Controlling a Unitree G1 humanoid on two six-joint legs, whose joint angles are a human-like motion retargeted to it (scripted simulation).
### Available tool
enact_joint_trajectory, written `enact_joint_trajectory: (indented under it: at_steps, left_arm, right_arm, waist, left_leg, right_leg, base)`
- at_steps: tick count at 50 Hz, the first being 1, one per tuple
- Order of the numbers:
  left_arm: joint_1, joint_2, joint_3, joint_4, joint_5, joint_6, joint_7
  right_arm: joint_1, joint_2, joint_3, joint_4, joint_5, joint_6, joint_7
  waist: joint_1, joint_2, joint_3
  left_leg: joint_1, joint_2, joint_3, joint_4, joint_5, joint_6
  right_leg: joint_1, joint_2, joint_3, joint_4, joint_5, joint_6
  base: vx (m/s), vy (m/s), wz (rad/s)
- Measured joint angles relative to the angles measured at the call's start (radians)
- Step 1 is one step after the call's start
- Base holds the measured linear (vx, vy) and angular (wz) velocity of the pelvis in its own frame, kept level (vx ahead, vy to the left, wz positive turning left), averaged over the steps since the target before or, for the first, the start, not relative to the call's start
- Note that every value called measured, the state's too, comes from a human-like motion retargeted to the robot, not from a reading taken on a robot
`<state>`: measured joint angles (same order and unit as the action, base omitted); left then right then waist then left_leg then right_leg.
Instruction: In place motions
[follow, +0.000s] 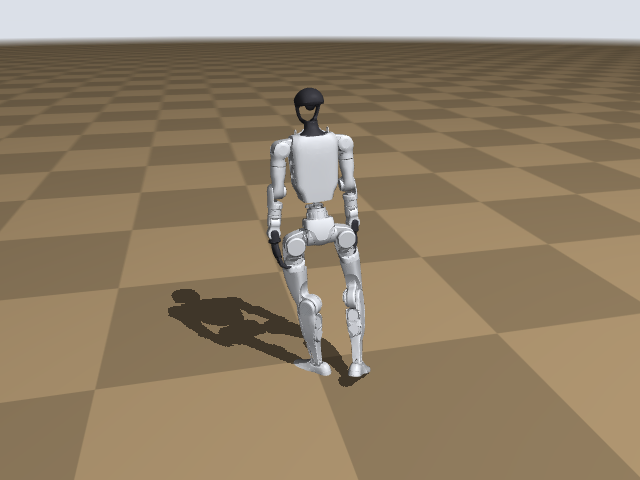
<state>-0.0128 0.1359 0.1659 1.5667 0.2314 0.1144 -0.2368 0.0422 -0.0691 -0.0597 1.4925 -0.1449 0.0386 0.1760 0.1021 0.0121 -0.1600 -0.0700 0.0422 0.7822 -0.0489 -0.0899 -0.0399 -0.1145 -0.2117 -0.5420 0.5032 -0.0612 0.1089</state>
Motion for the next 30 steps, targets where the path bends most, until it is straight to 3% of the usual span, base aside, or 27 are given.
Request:
enact_joint_trajectory:
  at_steps: [7, 13, 15, 19, 25, 30]
  left_arm:
    - [0.004, 0.045, 0.005, 0.022, 0.001, 0.008, 0.019]
    - [0.027, 0.044, 0.015, 0.023, -0.008, 0.010, 0.024]
    - [0.037, 0.037, 0.011, 0.024, -0.010, 0.010, 0.021]
    - [0.046, 0.011, 0.009, 0.040, 0.005, 0.019, 0.027]
    - [0.084, -0.033, 0.016, 0.024, 0.007, 0.001, -0.004]
    - [0.066, -0.054, -0.017, 0.054, 0.035, 0.020, 0.003]
  right_arm:
    - [-0.007, 0.009, 0.011, -0.012, -0.008, 0.005, 0.025]
    - [-0.007, 0.016, 0.043, -0.009, -0.070, 0.014, 0.034]
    - [-0.004, 0.016, 0.050, -0.004, -0.100, 0.019, 0.040]
    - [0.008, 0.011, 0.052, 0.022, -0.153, 0.033, 0.055]
    - [-0.007, 0.007, 0.080, 0.072, -0.189, 0.063, 0.067]
    - [-0.004, 0.016, 0.059, 0.043, -0.165, 0.050, 0.072]
  waist:
    - [0.024, -0.047, 0.020]
    - [-0.031, -0.067, 0.049]
    - [-0.075, -0.066, 0.060]
    - [-0.148, -0.057, 0.047]
    - [-0.074, -0.059, 0.010]
    - [-0.151, -0.033, -0.005]
  left_leg:
    - [-0.002, -0.034, -0.026, -0.005, 0.000, 0.008]
    - [0.025, -0.074, -0.135, -0.003, -0.003, 0.018]
    - [0.045, -0.091, -0.199, -0.003, -0.004, 0.025]
    - [0.061, -0.112, -0.322, 0.011, -0.009, 0.036]
    - [0.080, -0.106, -0.270, 0.017, -0.030, 0.026]
    - [0.084, -0.112, -0.360, 0.023, -0.033, 0.040]
  right_leg:
    - [-0.063, 0.119, 0.281, -0.125, -0.046, 0.022]
    - [-0.078, 0.185, 0.405, -0.305, -0.087, 0.046]
    - [-0.063, 0.200, 0.401, -0.373, 0.018, 0.008]
    - [0.025, 0.204, 0.253, -0.474, 0.058, 0.030]
    - [0.028, 0.207, 0.304, -0.453, 0.034, 0.015]
    - [0.055, 0.206, 0.212, -0.465, 0.025, 0.011]
  base:
    - [0.06, -0.23, 0.22]
    - [0.08, -0.12, 0.97]
    - [0.13, -0.02, 1.62]
    - [0.16, 0.04, 1.55]
    - [0.07, 0.03, -0.34]
    - [0.01, 0.02, 0.81]
